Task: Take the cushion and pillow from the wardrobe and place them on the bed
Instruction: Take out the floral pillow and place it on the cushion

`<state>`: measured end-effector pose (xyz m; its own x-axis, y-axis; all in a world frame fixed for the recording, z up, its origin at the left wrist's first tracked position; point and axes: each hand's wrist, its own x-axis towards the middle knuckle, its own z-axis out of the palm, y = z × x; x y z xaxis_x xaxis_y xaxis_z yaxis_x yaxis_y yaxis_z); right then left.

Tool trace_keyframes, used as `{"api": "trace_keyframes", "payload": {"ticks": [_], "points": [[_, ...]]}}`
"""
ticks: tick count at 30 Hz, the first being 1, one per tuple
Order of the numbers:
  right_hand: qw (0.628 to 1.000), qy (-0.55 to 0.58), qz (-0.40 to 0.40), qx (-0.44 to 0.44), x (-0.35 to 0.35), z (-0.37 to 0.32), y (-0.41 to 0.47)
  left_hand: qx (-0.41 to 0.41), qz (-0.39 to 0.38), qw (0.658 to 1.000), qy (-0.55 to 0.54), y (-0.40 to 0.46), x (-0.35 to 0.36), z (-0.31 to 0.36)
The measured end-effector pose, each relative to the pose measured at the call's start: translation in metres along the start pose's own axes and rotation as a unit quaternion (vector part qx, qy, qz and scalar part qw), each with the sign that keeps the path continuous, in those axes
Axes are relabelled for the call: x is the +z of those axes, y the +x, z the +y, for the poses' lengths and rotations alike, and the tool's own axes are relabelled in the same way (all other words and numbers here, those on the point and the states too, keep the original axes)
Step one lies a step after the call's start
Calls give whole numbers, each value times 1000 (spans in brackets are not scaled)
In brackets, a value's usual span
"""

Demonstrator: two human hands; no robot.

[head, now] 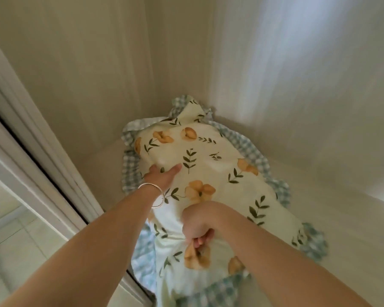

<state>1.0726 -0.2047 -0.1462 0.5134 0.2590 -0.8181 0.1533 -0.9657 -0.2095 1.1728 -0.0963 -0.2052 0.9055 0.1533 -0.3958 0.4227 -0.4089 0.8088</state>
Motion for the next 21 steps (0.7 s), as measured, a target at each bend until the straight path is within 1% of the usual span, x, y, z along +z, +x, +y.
{"api": "trace_keyframes", "payload": {"ticks": [2, 4, 6, 8, 9, 10, 11, 12, 13, 14, 16, 18, 20, 21], "points": [[998, 39, -24, -45, 6, -7, 3, 7, -15, 1000, 10, -1, 0, -2], [988, 113, -51, -97, 9, -6, 3, 12, -18, 998, 50, -2, 4, -5], [967, 196, -82, -142, 9, 4, -2, 21, -16, 997, 68, -6, 7, -5], [936, 298, -76, -173, 4, 22, -9, 27, -16, 996, 82, -11, 9, -2], [919, 352, -43, -173, -1, 31, -11, 29, -16, 995, 91, -12, 10, -1], [902, 403, 15, -155, -8, 41, -9, 31, -13, 994, 101, -12, 11, 0], [884, 444, 92, -112, -16, 50, -5, 31, -9, 994, 107, -12, 12, 0], [863, 474, 166, -51, -24, 61, -1, 29, -7, 993, 110, -13, 12, 1], [842, 489, 229, 3, -30, 72, 3, 26, -4, 994, 110, -14, 13, 2], [828, 483, 282, 36, -34, 84, 6, 25, 1, 993, 112, -14, 13, 3], [822, 426, 373, 61, -32, 109, 9, 23, 6, 993, 115, -16, 13, 5], [804, 367, 455, 105, -21, 129, 4, 25, 11, 993, 113, -19, 13, 6], [776, 335, 508, 167, -10, 143, 4, 21, 9, 995, 97, -18, 13, 1], [762, 336, 518, 195, -5, 148, 7, 16, 5, 998, 68, -19, 13, -3]]}}
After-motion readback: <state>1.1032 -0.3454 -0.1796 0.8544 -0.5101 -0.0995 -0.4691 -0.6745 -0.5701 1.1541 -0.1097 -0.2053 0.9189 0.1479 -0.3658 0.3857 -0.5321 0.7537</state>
